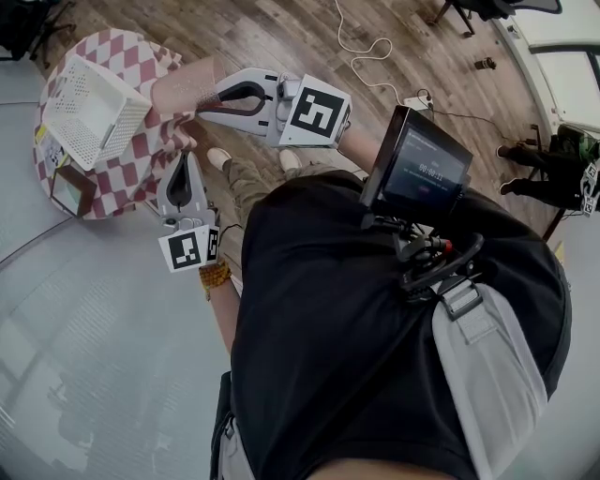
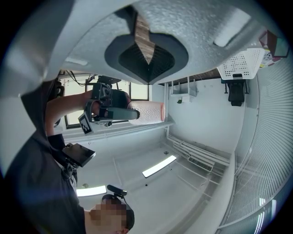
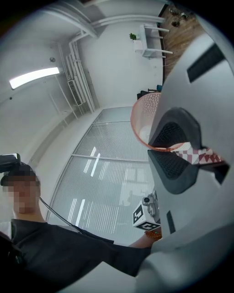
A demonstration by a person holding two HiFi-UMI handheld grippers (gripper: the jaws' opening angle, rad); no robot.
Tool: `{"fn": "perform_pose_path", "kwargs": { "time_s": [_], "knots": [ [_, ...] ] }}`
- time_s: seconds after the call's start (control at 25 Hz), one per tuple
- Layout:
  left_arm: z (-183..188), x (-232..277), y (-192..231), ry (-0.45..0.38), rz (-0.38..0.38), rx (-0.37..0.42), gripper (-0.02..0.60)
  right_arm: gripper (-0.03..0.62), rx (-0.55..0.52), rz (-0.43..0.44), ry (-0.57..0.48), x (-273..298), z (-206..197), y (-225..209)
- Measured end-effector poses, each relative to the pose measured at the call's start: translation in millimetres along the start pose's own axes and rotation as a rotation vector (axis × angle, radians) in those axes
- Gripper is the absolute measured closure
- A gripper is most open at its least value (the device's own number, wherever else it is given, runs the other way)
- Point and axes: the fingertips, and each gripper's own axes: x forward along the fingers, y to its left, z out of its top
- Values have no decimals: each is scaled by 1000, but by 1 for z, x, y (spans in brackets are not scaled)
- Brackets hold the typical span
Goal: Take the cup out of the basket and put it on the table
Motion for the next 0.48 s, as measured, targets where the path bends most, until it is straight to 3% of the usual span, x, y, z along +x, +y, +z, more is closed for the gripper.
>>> {"fn": "perform_pose_path", "kwargs": {
  "time_s": [0.48],
  "knots": [
    [-22,-4,-30,26,9,-16,575,571,44,10,-13,-32,-37,30]
  ]
}}
